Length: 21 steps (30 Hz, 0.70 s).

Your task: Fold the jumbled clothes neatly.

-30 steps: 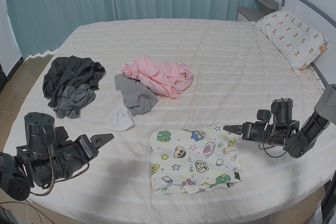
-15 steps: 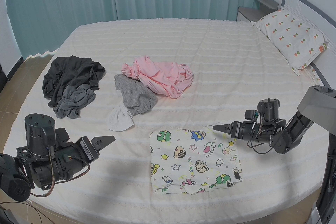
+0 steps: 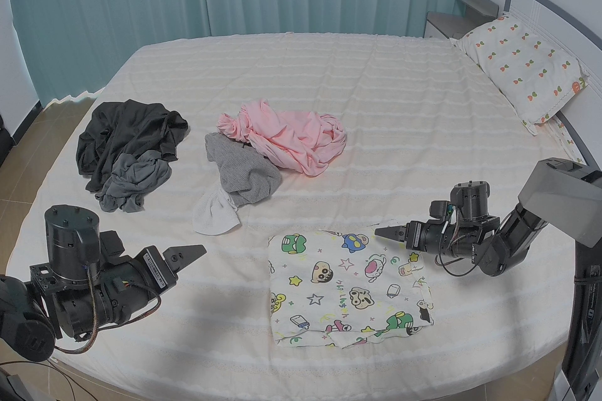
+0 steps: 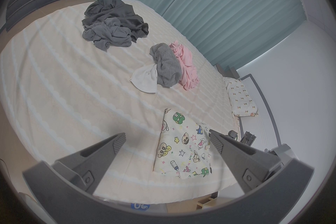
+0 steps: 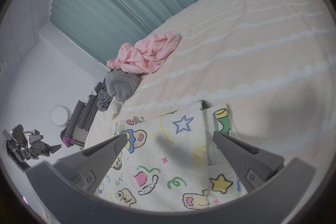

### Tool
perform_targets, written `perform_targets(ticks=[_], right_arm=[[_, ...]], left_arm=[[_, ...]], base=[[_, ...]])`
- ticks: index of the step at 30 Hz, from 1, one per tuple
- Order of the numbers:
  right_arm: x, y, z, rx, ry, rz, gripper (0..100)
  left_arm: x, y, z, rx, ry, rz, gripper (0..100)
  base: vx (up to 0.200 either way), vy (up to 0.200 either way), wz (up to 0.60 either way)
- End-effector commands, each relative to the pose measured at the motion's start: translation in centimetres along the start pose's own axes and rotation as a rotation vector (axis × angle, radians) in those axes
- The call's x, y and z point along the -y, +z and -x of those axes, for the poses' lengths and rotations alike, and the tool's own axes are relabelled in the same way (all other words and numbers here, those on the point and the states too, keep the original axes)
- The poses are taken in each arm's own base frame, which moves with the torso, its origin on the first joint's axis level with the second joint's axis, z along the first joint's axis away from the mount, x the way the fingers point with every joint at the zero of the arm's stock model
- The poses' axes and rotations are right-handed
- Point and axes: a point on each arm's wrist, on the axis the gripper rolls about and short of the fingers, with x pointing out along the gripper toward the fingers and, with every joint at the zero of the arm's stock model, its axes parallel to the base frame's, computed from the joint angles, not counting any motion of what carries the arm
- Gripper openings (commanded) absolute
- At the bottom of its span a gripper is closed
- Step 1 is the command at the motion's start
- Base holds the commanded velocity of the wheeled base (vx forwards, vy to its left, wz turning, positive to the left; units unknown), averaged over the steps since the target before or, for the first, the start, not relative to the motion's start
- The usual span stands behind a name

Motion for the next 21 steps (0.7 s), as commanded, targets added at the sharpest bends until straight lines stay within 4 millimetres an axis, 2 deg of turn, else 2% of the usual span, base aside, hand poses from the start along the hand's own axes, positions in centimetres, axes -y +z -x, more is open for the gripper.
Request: perform_targets(ticks=[1, 5, 6, 17, 21], right_arm=[[0.2, -0.3, -0.4, -0.01, 0.0, -0.003, 100], [0.4, -0.3, -0.8, -0.011, 0.005, -0.005, 100], [0.4, -0.2, -0.9, -0.01, 0.009, -0.006, 0], [0.8, -0.1, -0.6, 0.004, 0.002, -0.07, 0], [1.5, 0.3, -0.1, 0.021, -0.016, -0.082, 0]], left_arm=[[0.0, 0.0, -0.1, -0.003, 0.003, 0.0, 100], [0.0, 0.0, -0.1, -0.002, 0.002, 0.0, 100], [0.0, 0.0, -0.1, -0.002, 0.002, 0.0, 100], [0.0, 0.0, -0.1, -0.002, 0.0, -0.001, 100], [0.0, 0.0, -0.1, -0.002, 0.0, -0.001, 100]], base=[[0.0, 0.0, 0.0], [0.0, 0.0, 0.0], [0.0, 0.0, 0.0], [0.0, 0.0, 0.0], [0.0, 0.0, 0.0]])
